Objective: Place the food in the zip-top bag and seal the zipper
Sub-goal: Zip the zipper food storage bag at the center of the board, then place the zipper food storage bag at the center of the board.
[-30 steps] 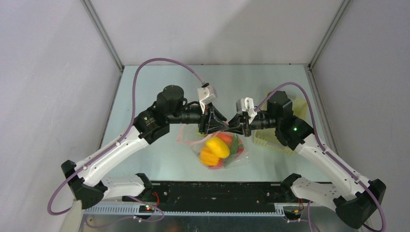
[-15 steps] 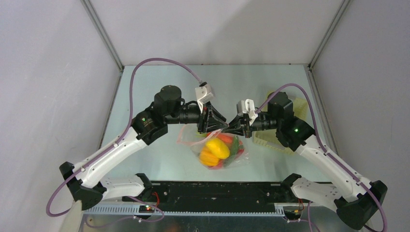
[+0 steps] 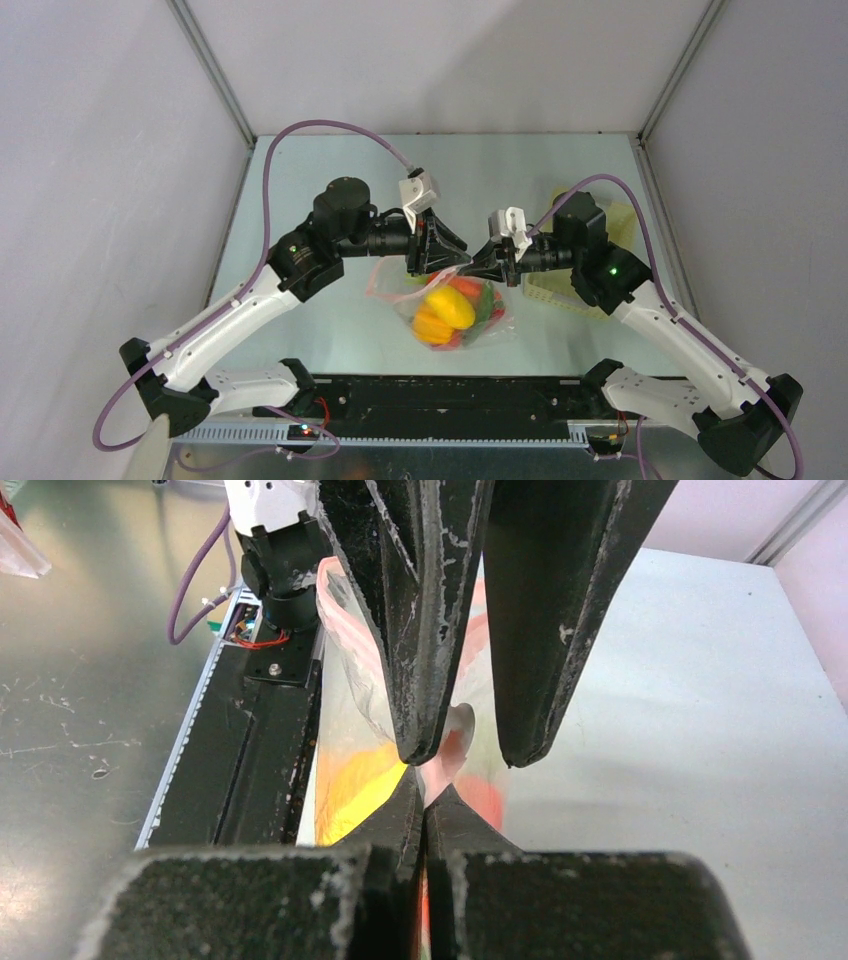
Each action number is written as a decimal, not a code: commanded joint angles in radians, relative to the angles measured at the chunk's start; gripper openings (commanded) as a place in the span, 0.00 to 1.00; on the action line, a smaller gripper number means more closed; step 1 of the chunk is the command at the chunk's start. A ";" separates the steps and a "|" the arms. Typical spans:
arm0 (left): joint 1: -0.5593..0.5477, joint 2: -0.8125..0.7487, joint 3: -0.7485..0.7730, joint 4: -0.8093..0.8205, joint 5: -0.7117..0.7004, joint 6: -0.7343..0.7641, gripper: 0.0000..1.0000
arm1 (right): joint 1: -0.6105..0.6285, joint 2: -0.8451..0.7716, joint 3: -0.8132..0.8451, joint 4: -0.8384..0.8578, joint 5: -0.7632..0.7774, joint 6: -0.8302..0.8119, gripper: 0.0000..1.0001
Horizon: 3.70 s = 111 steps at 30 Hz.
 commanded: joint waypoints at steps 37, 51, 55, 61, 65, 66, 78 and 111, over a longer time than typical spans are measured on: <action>-0.003 -0.167 -0.218 -0.125 -0.218 0.016 0.00 | -0.058 -0.051 0.047 0.057 0.134 0.081 0.00; -0.002 -0.217 -0.227 -0.175 -0.296 0.009 0.00 | -0.107 -0.080 0.046 0.037 0.141 0.073 0.00; -0.001 -0.279 -0.269 -0.189 -0.342 -0.044 0.00 | -0.157 -0.096 0.047 0.041 0.187 0.085 0.00; -0.007 -0.354 -0.308 -0.237 -0.395 -0.130 0.00 | -0.226 -0.091 0.047 0.067 0.174 0.101 0.00; -0.019 -0.374 -0.317 -0.311 -0.431 -0.178 0.00 | -0.253 -0.067 0.047 0.102 0.162 0.128 0.00; -0.022 -0.379 -0.321 -0.337 -0.437 -0.192 0.00 | -0.258 -0.063 0.047 0.111 0.163 0.131 0.00; -0.044 -0.442 -0.327 -0.589 -0.535 -0.352 0.00 | -0.287 -0.044 0.031 0.176 0.248 0.192 0.00; -0.049 -0.486 -0.324 -0.807 -1.134 -0.815 0.51 | -0.168 0.068 -0.016 0.346 0.492 0.444 0.99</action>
